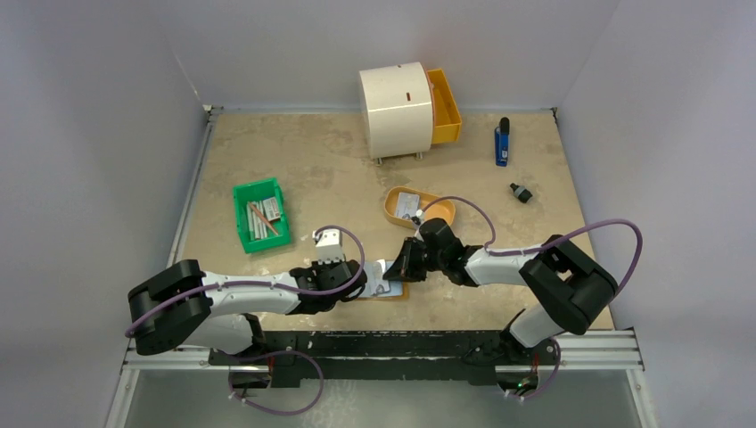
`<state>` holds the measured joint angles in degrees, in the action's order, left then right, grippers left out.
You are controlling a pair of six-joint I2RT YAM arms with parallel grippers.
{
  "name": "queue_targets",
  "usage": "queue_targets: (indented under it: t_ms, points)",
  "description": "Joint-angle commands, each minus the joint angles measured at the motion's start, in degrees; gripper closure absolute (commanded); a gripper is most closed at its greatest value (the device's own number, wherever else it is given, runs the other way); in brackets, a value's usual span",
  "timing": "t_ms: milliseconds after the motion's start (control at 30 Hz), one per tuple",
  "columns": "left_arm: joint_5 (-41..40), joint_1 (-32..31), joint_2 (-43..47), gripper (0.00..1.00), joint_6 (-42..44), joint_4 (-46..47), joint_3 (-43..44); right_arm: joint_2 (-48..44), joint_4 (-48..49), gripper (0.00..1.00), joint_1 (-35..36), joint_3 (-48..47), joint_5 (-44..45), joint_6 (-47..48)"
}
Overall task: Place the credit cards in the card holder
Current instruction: Insert the credit card into the card holder.
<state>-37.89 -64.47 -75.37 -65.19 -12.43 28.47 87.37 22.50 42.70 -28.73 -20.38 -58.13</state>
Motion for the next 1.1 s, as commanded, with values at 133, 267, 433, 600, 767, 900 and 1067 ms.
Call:
queue_targets:
  t_ms: [133,267,433,600,767,900,1067]
  points:
    - [1.81,0.16,-0.61,0.99,-1.43,1.87,-0.89,1.2,0.52,1.0,0.05,-1.39,1.66,-0.07]
    - [1.9,0.22,-0.97,0.99,-1.43,2.14,-0.56,1.66,-0.69,1.0,0.58,-2.47,0.57,1.32]
    - [2.11,0.19,-1.69,0.98,-1.35,2.54,-0.23,2.33,-2.64,1.0,1.63,-4.35,-0.6,3.61]
    - [2.2,0.14,-1.96,0.99,-1.34,2.76,-0.1,2.89,-3.78,1.0,2.01,-5.84,-1.61,4.58]
    - [2.36,0.19,-1.88,0.98,-1.48,2.93,-0.18,3.07,-4.96,1.0,2.22,-6.78,-2.81,5.53]
    - [2.38,0.21,-1.75,0.98,-1.61,2.93,-0.08,1.45,-7.37,0.77,2.21,-7.21,-2.5,6.24]
    - [2.43,0.21,-1.54,0.99,-1.78,3.01,-0.38,-0.16,-10.89,0.62,2.17,-8.52,-2.4,8.01]
